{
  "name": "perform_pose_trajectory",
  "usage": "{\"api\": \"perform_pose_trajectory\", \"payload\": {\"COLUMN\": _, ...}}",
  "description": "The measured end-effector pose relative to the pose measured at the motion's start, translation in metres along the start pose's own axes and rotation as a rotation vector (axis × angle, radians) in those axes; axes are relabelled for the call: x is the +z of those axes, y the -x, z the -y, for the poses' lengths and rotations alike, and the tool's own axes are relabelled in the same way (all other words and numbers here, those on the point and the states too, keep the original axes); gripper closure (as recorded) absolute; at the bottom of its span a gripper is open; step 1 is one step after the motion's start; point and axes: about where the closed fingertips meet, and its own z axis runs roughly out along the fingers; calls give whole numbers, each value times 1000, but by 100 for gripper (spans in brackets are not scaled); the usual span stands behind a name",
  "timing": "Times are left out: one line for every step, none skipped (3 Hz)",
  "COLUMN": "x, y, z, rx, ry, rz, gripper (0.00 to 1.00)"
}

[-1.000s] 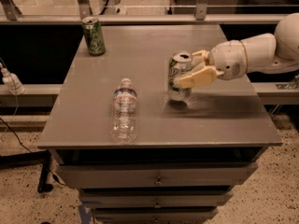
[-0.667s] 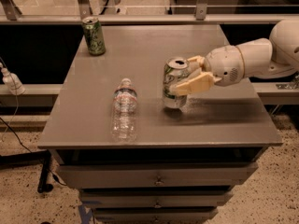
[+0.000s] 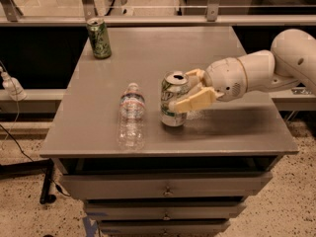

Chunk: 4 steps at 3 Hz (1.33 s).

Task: Move 7up can near water bottle

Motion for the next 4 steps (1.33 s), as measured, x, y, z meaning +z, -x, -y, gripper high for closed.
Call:
{"api": "perform_pose_trajectory", "payload": {"x": 12, "y": 0, "z": -7, "rx": -19, "ry": 17, "rz": 11, "gripper": 100}}
{"api": "perform_pose_trajectory", "payload": {"x": 18, "y": 3, "z": -9, "rx": -47, "ry": 16, "rz": 19, "gripper": 82}}
{"api": "perform_pose_trajectory", "payload": {"x": 23, "y": 6, "z": -11, "rx": -66, "ry": 20, "rz": 27, "gripper": 59}}
{"api": "perform_pose_trajectory", "payload": {"x": 27, "y": 6, "z": -13, "rx": -73, "ry": 27, "rz": 33, "gripper": 36}}
